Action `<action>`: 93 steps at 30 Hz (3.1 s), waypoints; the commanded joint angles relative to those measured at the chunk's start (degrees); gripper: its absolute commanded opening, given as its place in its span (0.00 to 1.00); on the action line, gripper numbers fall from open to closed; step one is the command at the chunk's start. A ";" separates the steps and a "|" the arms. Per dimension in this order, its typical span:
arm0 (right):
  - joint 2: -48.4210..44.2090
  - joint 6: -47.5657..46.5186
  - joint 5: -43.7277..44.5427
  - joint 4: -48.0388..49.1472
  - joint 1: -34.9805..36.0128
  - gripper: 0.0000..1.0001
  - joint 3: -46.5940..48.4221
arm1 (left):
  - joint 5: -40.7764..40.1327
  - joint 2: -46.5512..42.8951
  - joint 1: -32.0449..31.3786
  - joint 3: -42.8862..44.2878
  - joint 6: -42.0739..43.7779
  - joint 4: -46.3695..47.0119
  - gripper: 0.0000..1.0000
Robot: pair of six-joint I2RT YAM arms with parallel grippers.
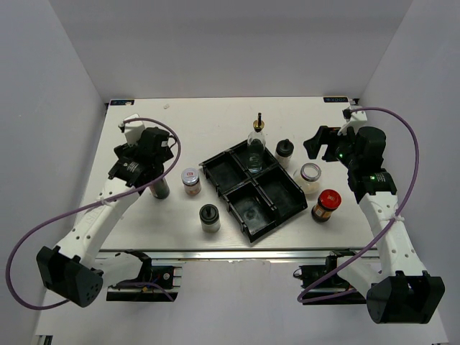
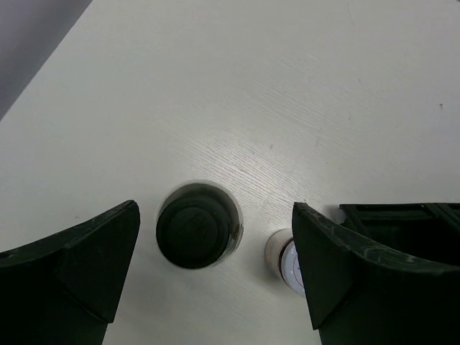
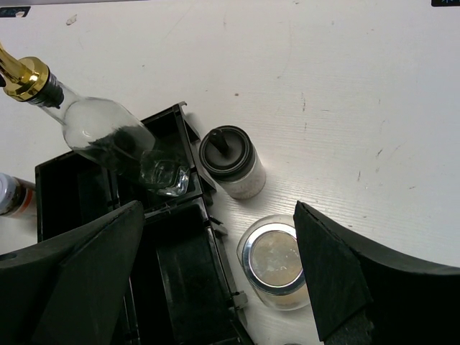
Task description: Organize the condiment bottles
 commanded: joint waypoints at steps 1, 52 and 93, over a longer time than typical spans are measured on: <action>0.18 -0.80 0.48 0.63 -0.15 0.89 0.47 | 1.52 2.37 1.42 2.68 2.73 3.34 0.95; -1.31 1.13 4.44 1.34 -0.15 0.89 -0.50 | 28.85 35.68 -6.30 47.41 18.99 23.11 0.00; 1.41 1.22 4.88 0.81 -0.15 0.89 -0.06 | 27.89 43.07 -16.86 44.87 24.00 21.44 0.00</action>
